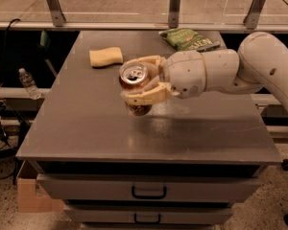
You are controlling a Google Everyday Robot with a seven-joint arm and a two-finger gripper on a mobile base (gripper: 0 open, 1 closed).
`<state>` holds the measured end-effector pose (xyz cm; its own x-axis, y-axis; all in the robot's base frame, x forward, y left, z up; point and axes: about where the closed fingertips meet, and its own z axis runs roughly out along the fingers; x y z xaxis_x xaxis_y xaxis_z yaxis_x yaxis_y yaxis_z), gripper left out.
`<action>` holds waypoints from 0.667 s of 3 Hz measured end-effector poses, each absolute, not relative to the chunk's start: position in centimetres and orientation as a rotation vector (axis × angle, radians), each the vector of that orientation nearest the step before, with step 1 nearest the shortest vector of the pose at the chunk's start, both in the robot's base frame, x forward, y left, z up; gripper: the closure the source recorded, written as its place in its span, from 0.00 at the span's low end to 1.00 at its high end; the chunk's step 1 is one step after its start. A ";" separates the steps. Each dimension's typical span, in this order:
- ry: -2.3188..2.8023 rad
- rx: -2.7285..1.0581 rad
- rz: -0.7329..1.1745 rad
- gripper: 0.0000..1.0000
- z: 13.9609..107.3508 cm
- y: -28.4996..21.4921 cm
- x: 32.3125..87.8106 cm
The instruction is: Place orange can upright
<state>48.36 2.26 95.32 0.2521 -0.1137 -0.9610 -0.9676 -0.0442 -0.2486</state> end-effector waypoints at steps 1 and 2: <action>1.065 -1.486 0.984 0.37 93.7 3.0 47.5; 1.063 -1.534 0.996 0.12 92.5 3.8 47.2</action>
Offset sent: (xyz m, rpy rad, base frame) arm -0.0125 0.0198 -0.0408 -0.0961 -0.0135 0.1075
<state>47.20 3.81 92.54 0.2802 -0.1506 -0.9480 -0.9558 -0.1349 -0.2611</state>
